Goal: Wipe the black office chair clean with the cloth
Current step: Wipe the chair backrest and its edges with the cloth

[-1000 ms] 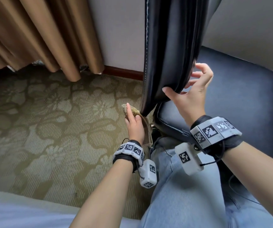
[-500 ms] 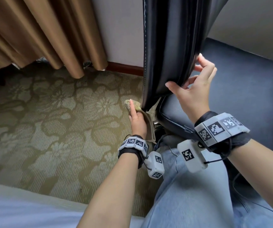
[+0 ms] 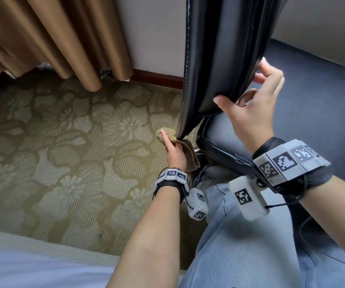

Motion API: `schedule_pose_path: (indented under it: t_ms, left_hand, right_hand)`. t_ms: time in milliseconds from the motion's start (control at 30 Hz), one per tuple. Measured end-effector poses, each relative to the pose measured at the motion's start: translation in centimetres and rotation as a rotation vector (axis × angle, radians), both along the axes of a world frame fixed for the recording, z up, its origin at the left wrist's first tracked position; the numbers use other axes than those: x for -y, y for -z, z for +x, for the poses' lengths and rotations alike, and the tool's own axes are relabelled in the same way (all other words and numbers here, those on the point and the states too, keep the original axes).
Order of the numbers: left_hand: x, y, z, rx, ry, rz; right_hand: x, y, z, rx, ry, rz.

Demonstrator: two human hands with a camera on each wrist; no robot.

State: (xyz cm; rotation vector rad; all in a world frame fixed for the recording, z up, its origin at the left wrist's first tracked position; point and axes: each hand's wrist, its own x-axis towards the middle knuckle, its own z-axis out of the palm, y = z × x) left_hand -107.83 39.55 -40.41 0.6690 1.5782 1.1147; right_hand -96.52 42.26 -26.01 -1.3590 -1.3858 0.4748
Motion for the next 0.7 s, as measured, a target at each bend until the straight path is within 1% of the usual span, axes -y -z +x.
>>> schedule_pose_path:
  t_ms: [300, 467, 700]
  left_hand:
    - [-0.9, -0.2, 0.4, 0.013, -0.059, 0.139]
    - [-0.4, -0.6, 1.1, -0.013, -0.075, 0.247]
    - [-2.0, 0.3, 1.6, 0.070, -0.214, 0.177]
  right_hand:
    - [-0.2, -0.1, -0.3, -0.002, 0.013, 0.007]
    - [-0.3, 0.1, -0.5, -0.006, 0.020, 0.034]
    - [-0.5, 1.0, -0.1, -0.012, 0.008, 0.070]
